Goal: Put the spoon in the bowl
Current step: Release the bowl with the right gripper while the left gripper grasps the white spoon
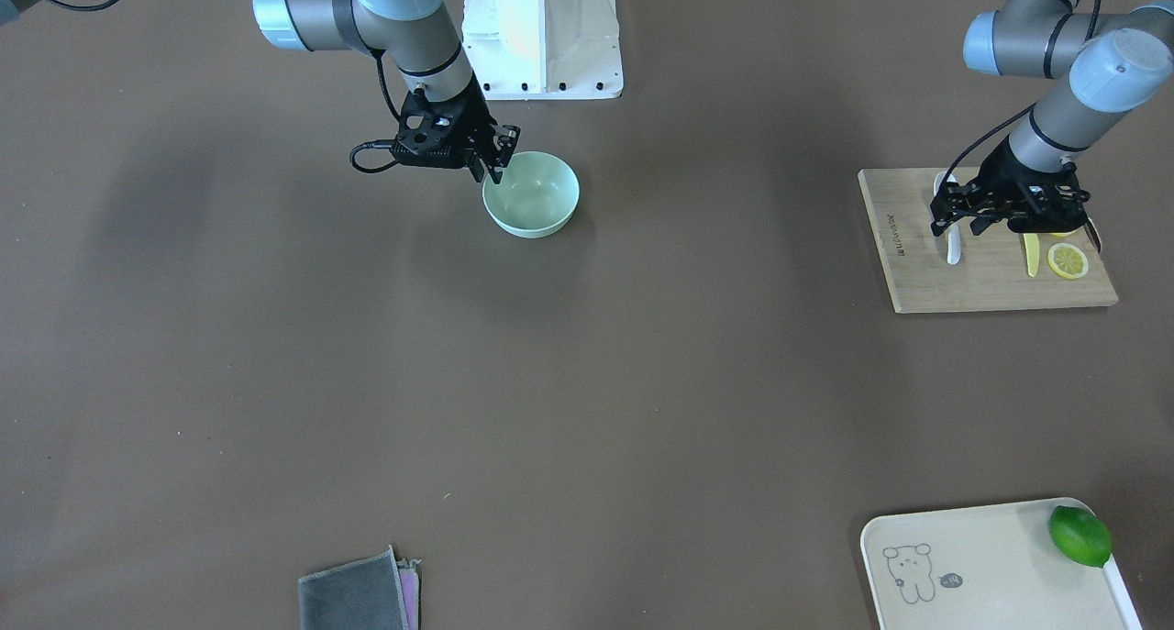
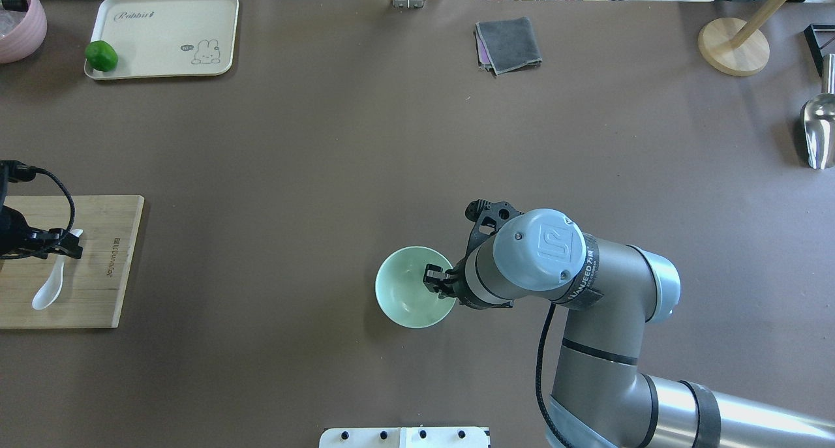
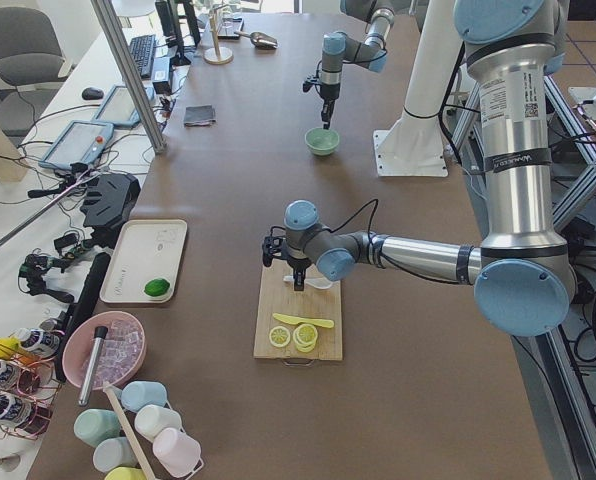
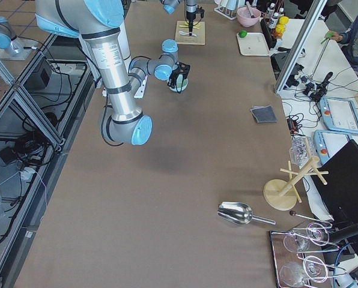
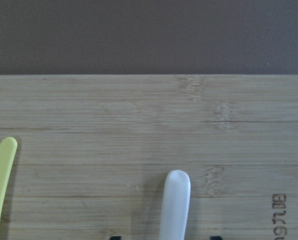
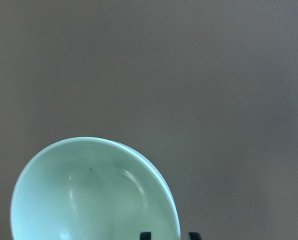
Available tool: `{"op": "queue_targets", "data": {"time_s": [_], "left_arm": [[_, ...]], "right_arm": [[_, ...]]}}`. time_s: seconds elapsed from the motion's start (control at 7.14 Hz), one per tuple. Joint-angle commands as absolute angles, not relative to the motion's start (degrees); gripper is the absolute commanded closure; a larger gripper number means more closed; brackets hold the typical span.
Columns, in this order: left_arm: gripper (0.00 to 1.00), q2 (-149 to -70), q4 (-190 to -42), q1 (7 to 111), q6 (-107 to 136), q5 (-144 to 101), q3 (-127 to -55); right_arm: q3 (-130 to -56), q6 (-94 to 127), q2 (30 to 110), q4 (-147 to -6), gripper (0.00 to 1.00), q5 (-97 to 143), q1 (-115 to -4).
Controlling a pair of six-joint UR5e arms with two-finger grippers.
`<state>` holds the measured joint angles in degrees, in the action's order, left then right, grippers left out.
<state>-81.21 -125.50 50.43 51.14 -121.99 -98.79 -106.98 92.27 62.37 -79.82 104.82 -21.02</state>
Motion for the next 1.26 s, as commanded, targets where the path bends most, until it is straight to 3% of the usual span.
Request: {"op": "queue_targets", "data": {"time_s": [0.0, 0.28, 0.42, 0.84, 1.12], "left_arm": [[0.52, -81.21, -125.51, 50.01, 51.24, -121.99, -98.79], [0.79, -81.12, -125.59, 49.66, 51.33, -121.99, -98.79], [1.0, -81.12, -125.6, 49.66, 51.33, -121.91, -98.88], [1.0, -81.56, -125.07, 49.75, 52.37, -122.43, -105.6], [1.0, -88.9, -124.89, 46.96, 62.18, -122.52, -107.83]], "right_arm": [[-109.59, 92.11, 62.84, -80.76, 0.0, 105.29, -21.97], [-110.83, 92.11, 62.75, -82.09, 0.0, 105.29, -21.97], [-110.92, 92.11, 62.58, -82.09, 0.0, 105.29, -21.97], [-115.2, 91.85, 63.1, -86.89, 0.0, 109.05, -25.3], [-116.63, 91.06, 65.55, -87.45, 0.0, 112.22, -29.33]]}}
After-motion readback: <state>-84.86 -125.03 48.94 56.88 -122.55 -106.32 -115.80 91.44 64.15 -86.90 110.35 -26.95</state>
